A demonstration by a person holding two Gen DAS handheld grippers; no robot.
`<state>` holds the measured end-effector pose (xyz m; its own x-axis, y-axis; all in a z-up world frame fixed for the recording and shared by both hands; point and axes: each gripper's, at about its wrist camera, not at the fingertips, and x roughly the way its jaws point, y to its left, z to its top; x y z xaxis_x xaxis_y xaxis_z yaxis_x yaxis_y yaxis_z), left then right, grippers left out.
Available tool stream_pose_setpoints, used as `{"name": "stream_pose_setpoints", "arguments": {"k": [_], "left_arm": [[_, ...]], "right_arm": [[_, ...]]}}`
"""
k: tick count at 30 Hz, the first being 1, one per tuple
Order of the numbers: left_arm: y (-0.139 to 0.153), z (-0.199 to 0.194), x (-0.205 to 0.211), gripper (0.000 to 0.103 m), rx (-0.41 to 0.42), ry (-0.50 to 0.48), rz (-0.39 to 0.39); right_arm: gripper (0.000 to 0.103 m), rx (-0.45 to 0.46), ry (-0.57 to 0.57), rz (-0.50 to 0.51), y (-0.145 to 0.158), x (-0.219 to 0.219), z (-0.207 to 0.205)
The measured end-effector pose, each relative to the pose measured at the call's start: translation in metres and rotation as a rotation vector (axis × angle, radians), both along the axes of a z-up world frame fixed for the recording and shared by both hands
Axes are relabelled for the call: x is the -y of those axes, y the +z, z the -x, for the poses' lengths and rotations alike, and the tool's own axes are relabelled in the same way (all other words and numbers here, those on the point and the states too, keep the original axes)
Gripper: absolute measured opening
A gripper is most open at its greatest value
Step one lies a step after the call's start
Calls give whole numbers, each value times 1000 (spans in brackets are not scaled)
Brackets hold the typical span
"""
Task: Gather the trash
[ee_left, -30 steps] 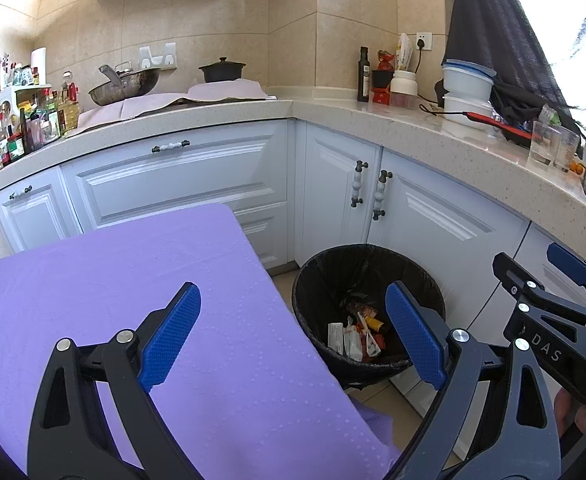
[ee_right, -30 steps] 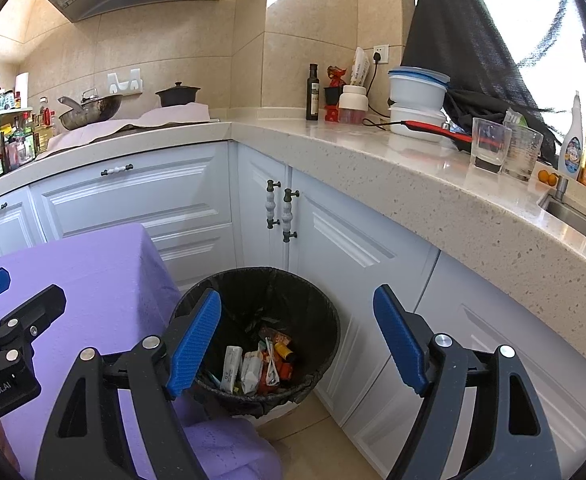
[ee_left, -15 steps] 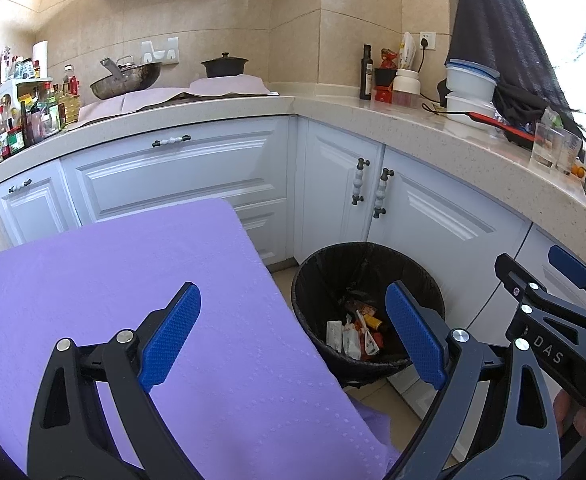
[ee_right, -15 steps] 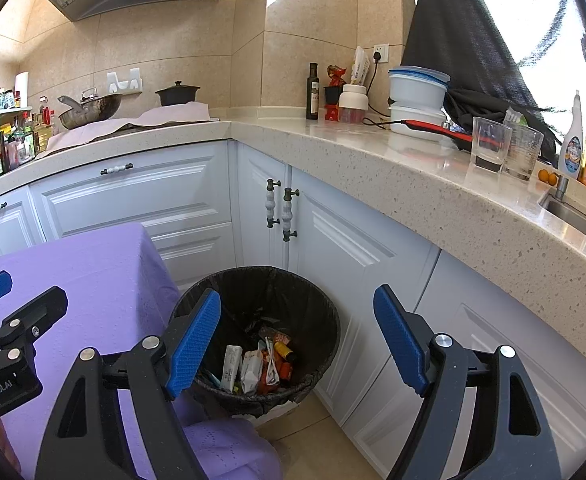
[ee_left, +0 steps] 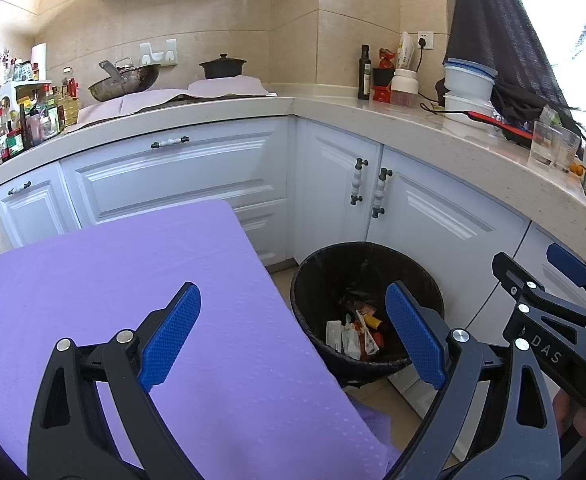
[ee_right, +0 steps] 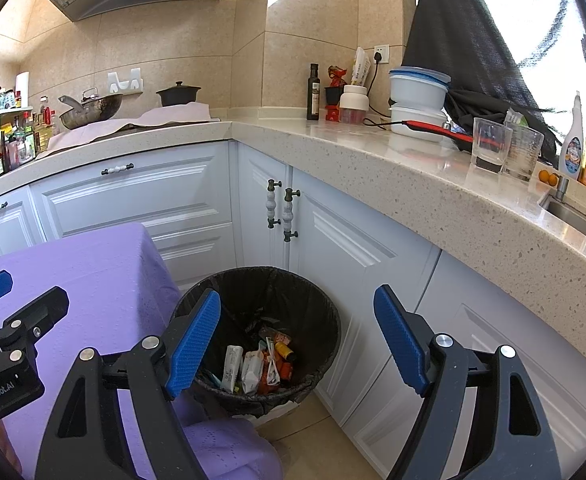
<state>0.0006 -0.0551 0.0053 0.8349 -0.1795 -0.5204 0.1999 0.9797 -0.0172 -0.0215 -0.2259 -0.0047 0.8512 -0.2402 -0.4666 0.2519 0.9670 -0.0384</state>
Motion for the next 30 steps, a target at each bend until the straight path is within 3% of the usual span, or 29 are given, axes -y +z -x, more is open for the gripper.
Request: {"name": "stream_pose_setpoints", "arguments": {"k": [30], "left_arm": [[-2,4,4,96,25,-3,-54]], "right_arm": [[77,-6,3,-1,-5,-2,0]]}}
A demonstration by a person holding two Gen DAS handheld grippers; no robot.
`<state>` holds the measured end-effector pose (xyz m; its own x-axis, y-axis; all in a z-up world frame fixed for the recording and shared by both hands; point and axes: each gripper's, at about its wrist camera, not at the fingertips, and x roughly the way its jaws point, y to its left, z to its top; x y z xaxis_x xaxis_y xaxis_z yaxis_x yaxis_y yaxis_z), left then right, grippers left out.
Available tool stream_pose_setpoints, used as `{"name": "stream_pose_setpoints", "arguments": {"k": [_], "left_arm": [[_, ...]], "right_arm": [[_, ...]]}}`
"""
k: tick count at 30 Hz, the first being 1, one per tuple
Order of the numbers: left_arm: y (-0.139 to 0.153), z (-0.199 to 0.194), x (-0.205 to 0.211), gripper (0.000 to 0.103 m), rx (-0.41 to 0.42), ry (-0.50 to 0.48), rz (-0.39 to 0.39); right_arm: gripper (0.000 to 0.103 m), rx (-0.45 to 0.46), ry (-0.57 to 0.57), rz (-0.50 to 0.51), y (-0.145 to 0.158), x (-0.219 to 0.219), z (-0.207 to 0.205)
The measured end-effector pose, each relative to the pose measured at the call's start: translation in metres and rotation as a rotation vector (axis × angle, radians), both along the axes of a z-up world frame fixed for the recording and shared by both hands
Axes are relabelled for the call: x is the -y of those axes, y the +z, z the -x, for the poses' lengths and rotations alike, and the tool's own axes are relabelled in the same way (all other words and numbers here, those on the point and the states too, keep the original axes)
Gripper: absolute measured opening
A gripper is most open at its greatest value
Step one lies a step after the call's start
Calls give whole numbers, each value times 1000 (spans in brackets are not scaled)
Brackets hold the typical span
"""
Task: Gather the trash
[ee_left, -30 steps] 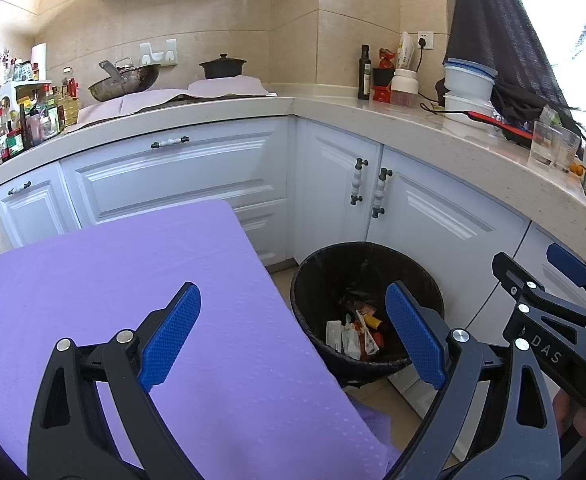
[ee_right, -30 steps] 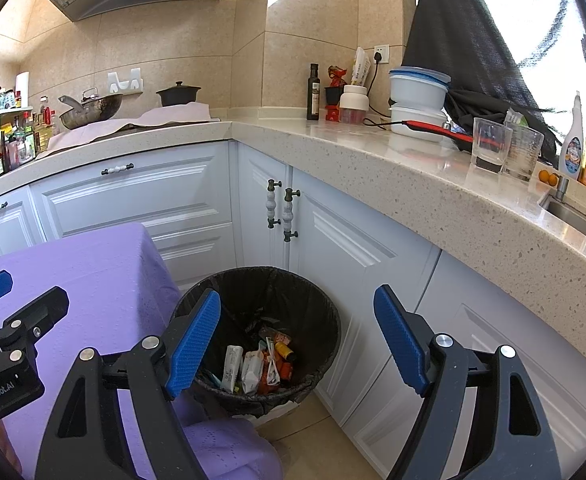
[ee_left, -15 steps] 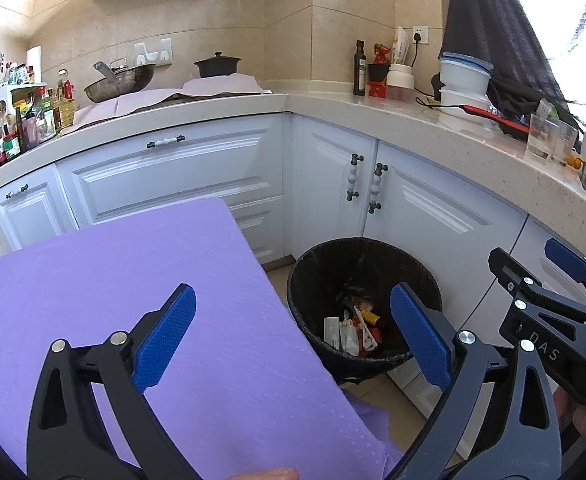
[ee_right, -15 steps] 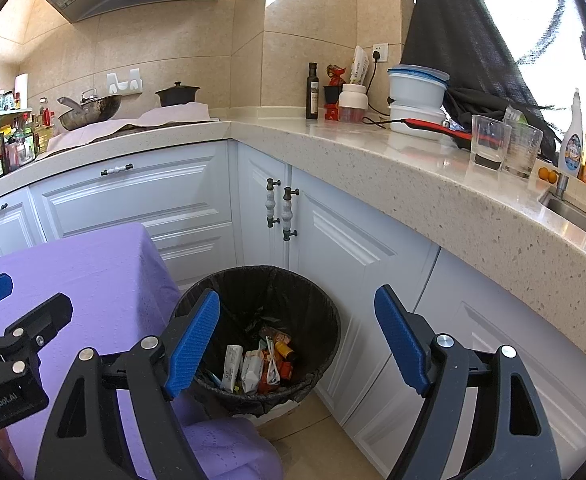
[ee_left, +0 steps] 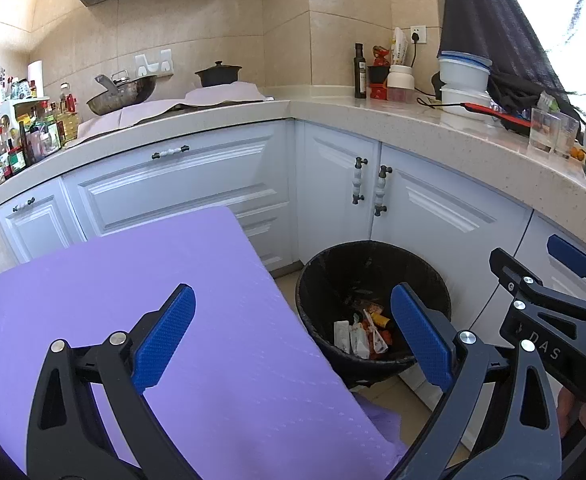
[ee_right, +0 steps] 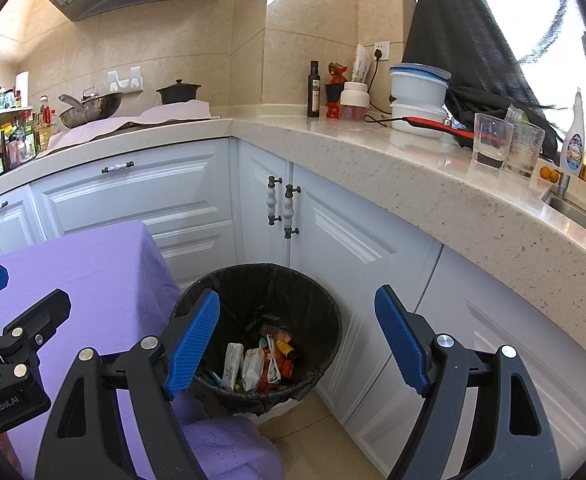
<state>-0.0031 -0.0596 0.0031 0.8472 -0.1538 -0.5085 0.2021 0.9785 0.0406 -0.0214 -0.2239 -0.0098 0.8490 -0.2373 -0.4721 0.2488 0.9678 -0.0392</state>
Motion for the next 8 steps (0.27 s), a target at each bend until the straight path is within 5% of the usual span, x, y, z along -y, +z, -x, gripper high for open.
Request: {"name": "stream_pose_setpoints", "arguments": {"k": [8], "left_arm": [[-4,-12,-27,96,-37,70,9]], "right_arm": [[78,-3,33,0,0,-13,-8]]}}
